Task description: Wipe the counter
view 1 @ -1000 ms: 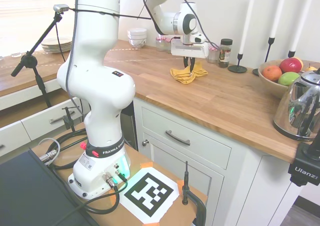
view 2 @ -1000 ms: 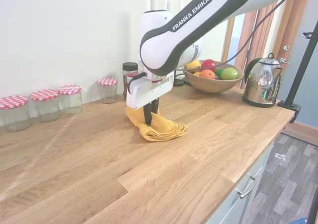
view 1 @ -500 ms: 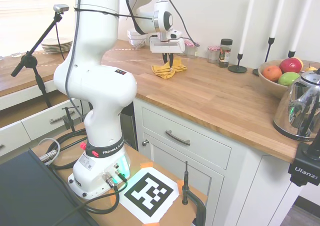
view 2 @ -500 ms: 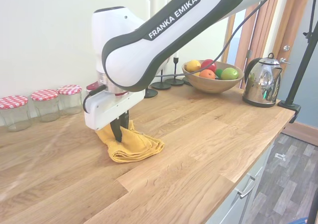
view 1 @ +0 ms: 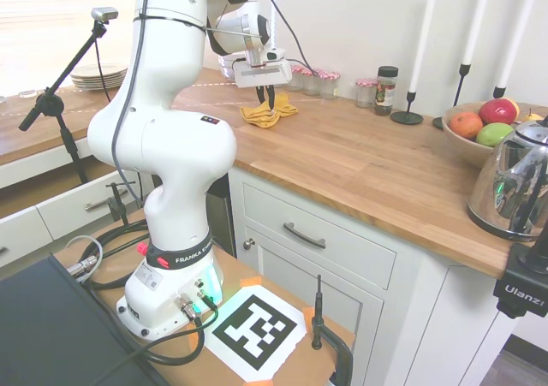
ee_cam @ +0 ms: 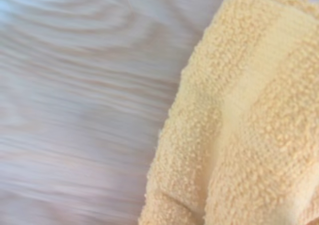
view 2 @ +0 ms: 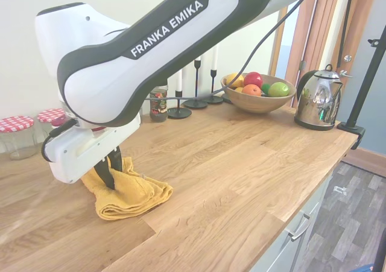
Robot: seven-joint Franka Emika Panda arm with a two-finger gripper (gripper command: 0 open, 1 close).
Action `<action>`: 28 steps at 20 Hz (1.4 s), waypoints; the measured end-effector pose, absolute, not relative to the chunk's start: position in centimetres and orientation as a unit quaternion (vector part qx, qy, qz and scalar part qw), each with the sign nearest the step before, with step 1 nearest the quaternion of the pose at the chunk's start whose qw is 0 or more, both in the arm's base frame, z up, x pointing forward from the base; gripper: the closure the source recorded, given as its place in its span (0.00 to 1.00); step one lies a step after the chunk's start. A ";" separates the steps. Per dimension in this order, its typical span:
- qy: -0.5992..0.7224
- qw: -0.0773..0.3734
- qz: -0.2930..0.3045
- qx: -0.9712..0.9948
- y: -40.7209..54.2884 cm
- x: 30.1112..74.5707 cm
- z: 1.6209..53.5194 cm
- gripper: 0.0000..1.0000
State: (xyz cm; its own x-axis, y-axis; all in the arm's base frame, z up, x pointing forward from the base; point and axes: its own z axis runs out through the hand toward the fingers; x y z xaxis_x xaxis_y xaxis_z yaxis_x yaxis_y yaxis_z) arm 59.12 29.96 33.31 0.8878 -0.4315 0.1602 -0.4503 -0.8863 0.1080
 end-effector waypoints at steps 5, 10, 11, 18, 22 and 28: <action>-0.230 0.058 0.056 0.970 30.3 59.1 33.5 1.00; -0.232 0.045 0.043 0.971 29.3 59.6 33.6 1.00; -0.230 0.044 0.043 0.971 29.2 59.6 33.7 1.00; -0.216 0.039 0.038 0.975 30.1 59.1 33.8 0.00; -0.212 0.038 0.036 0.976 30.4 58.9 33.8 0.00; -0.213 0.035 0.035 0.976 30.1 58.9 33.8 0.00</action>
